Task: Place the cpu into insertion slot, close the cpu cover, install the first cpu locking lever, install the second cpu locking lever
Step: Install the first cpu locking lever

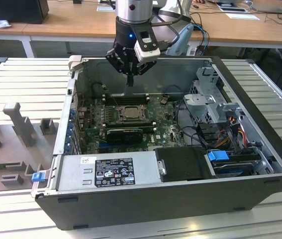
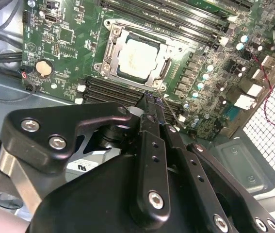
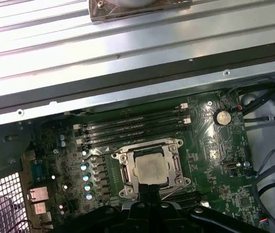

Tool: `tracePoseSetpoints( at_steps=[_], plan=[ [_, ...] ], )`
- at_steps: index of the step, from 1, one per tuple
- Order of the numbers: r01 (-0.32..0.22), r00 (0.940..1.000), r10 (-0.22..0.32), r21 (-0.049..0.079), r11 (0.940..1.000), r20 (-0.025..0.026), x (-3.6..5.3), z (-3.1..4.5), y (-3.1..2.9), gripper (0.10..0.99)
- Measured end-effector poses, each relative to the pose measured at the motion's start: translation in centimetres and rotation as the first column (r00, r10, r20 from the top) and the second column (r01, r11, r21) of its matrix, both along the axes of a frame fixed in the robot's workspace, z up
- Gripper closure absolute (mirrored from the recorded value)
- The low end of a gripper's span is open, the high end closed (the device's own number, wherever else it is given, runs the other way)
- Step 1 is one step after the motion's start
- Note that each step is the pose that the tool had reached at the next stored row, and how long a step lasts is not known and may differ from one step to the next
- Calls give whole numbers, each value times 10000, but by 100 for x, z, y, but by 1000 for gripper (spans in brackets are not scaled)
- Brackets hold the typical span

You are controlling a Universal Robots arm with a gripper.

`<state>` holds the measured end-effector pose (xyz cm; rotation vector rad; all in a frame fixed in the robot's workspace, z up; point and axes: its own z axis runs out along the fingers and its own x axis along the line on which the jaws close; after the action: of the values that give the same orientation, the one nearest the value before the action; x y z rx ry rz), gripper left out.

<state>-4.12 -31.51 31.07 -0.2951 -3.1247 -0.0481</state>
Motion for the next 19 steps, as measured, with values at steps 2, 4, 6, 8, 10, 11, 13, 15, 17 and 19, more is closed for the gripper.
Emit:
tracePoseSetpoints(
  at_steps=[2,4,6,8,10,11,13,15,17,19],
  plan=[
    [-121,9999,121,0,9999,0,0,0,0,980],
    [-352,9994,352,0,9994,0,0,0,0,980],
    [-452,9990,452,0,9990,0,0,0,0,980],
    [-732,9973,732,0,9973,0,0,0,0,980],
    [-932,9956,932,1,9956,0,0,0,0,980],
    [-1227,9924,1227,0,9924,0,0,-1,0,980],
    [-1574,9875,1574,0,9875,0,0,-2,0,980],
    [-2118,9773,2118,0,9773,0,-1,-4,0,980],
    [-2351,9720,2351,0,9720,0,-1,-4,0,980],
    [-2482,9687,2482,0,9687,0,-1,-4,0,980]
  ],
)
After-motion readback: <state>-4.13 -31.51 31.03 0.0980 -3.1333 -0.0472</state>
